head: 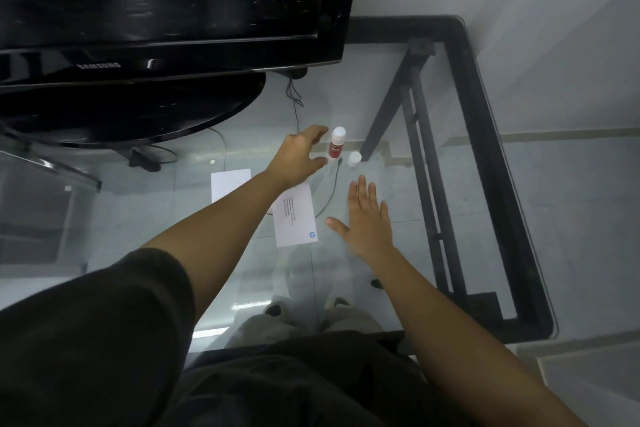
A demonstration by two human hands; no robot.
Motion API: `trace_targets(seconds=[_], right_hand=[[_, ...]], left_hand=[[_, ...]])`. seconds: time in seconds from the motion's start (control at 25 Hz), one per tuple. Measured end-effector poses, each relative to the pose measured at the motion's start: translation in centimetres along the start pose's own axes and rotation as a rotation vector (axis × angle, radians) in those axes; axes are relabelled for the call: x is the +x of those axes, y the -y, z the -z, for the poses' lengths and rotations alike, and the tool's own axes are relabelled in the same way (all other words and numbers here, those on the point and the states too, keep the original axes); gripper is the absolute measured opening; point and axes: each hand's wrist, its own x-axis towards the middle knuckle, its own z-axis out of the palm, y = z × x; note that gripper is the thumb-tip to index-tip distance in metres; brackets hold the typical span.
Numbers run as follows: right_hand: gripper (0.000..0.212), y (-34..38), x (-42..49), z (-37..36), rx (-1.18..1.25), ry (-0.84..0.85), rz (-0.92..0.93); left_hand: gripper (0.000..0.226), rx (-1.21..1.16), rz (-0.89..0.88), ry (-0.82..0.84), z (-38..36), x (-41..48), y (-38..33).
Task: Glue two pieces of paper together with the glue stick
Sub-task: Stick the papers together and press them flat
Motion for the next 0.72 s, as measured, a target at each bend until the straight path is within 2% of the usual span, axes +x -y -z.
trace_targets(seconds=[0.12,0.28,0.48,0.72], right_hand=[[0.080,0.8,-0.6,-0.1,0.090,-0.108,0.005],[0.060,3.9,-2.5,-1.2,0.377,-0.258,0.021],[0.072,7.0,-3.9,-2.6,0.452,-0.221,-0.037],[0.075,7.1,-3.4,-1.8,0.587,-0.210,-0.109]], left_hand=[[0.045,0.050,-0.001,-0.053,1.5,-3.6,2.4],[0.042,0.168,0.044,-0.115,3.3,-9.7,6.9],[0.041,0.320,0.096,-0.054,3.4,-14.8,10.8],[0.038,0.323,0.024,-0.055,1.3,-15.8,10.2]])
